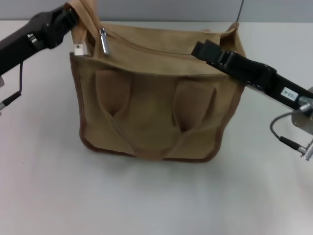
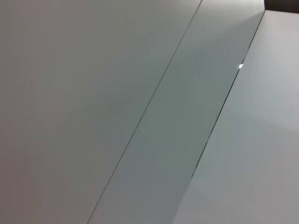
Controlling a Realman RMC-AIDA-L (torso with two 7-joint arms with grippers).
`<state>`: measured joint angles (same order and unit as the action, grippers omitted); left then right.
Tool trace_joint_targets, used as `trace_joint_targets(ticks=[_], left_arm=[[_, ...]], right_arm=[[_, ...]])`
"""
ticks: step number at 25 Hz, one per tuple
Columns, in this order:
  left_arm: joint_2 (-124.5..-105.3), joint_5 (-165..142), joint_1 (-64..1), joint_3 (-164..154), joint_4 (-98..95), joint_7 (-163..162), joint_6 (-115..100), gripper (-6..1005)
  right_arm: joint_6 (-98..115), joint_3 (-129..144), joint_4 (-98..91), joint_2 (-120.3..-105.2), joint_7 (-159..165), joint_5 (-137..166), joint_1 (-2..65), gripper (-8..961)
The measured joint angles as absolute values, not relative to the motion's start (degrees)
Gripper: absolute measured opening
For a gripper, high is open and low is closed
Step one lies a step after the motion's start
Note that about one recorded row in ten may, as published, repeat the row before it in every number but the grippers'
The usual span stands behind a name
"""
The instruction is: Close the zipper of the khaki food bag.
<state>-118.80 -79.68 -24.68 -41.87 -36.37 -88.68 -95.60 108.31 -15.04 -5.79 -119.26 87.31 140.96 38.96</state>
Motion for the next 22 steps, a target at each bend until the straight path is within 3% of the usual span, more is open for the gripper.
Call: trace_joint_targets(ticks=[22], left_arm=[[-118.83,-79.1,-27.2,-44.7,-38.6,-90.8,-95.3,21]], right_arm=[[96.4,-10.3,-3.6,-119.27,98.3,141.3,49.1,667]])
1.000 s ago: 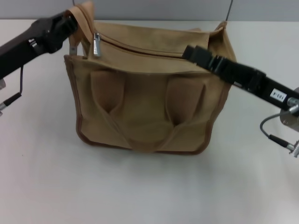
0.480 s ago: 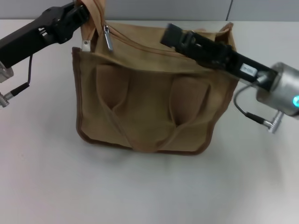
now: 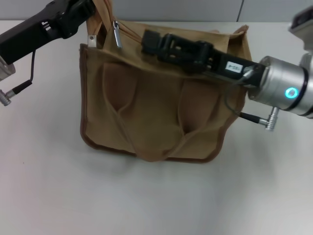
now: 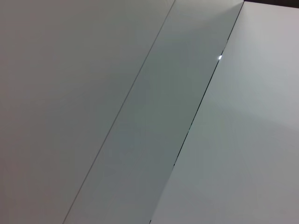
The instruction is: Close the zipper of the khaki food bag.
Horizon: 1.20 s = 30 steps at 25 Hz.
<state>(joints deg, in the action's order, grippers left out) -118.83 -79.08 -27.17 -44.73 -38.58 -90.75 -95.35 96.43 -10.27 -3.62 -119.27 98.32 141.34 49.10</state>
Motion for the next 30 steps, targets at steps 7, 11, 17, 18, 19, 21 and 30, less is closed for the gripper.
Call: trace_joint_targets(ticks=[7,11,17,18,19,21,30], left_arm=[[-118.89,-79.1,-28.1,-44.8,-38.7,-90.8,-95.4,22],[-118.91,-79.0,-28.5,-45.5,-38.7,-90.8,-95.5,22],[-118.95,-79.0,-29.1,-46.4,-38.7,-90.8,-95.3,22],[-118.95,-79.0,-29.1,-46.4,-38.7,-90.8,-95.3,22],[-118.97,-79.0,-29.2,-46.5,-38.7,-90.8,-95.3,22],[-118.99,-79.0,-29.4,-46.8,-38.7,-90.8,-95.2,22],[-119.01,-79.0,-29.8,-46.9,-38.7,-90.8,-93.7,23]], right_arm=[[93.9,-8.2,-3.8,-119.27,99.7,141.1,51.9,667],[93.4,-8.6,-4.0,-119.27,99.7,141.0,52.7,667],[90.7,-8.3,-4.0,-119.31,98.7,141.0,54.6,667],[90.6,-8.3,-4.0,-119.31,98.4,141.0,54.8,667],[90.4,-8.5,-4.0,-119.33,97.8,141.0,55.2,667],[90.2,-8.6,-4.0,-119.33,97.6,141.0,55.4,667],[89.4,-8.3,-3.7,-119.43,94.9,140.9,56.4,636]])
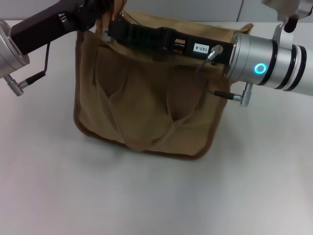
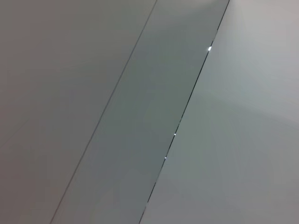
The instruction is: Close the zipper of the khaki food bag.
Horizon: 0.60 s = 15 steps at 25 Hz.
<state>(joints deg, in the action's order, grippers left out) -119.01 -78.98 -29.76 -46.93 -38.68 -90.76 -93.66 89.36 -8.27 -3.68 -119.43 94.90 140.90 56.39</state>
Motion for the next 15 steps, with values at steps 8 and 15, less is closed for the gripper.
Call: trace_joint_targets(ticks=[8,15], left_arm=[[-119.00,-78.9,-30.1,-46.9,-38.5,-90.6,-92.9,23],[-119.00,-78.9,-30.4,-46.9,-38.2,-90.5,-92.9,24]], right_arm=[[88.8,-8.5,-4.3,-119.36,94.3,140.9,56.6,577],[88.5,-8.8,-4.4,-119.35,93.9,140.7,56.9,462]])
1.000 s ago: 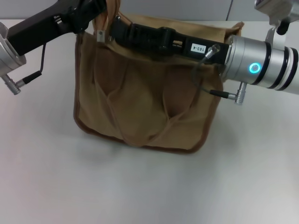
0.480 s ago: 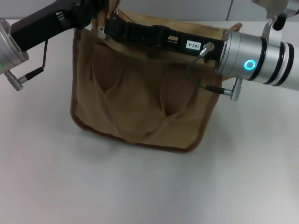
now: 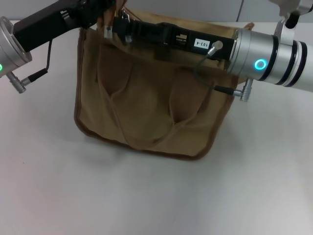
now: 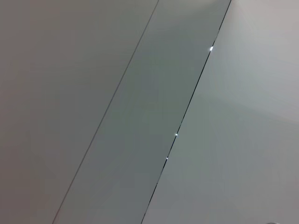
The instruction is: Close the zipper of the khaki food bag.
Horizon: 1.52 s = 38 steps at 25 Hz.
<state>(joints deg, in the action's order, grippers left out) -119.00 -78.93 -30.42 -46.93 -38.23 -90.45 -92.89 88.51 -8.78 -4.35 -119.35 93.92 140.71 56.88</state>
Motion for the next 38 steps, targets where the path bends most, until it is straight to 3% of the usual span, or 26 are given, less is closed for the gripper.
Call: trace_joint_targets(ticks=[3,13,16,21,27,38], left_arm=[[-119.00,-78.9,-30.5,-46.9,-38.2,-90.3,-92.7,24],[-119.00,-78.9,-30.6,-46.9,-38.1,-90.1,-92.3,24],[-119.01,-78.9,-30.6,-46.9,-38.1,-90.1,-92.3,24],[-119.01,-78.7,-30.4,-46.8,-38.1,-90.1,-92.3,25],[-119.00,-78.7,-30.3,-46.8,-38.1,-90.1,-92.3,25],[-118.70,-77.0,-27.5,-46.3,-37.9,-89.0,-89.9,26]], right_arm=[[88.5,-8.5,-4.1,-119.35,93.9,140.7,57.3,376],[86.8,-8.3,-4.2,-119.40,93.1,140.8,57.8,379],[86.6,-8.3,-3.8,-119.42,90.9,140.8,57.4,313],[87.4,-8.8,-3.5,-119.44,89.6,140.7,56.8,125],[87.5,-8.8,-3.5,-119.45,89.4,140.7,56.5,1],[87.6,-8.8,-3.6,-119.39,88.6,140.7,53.1,4]])
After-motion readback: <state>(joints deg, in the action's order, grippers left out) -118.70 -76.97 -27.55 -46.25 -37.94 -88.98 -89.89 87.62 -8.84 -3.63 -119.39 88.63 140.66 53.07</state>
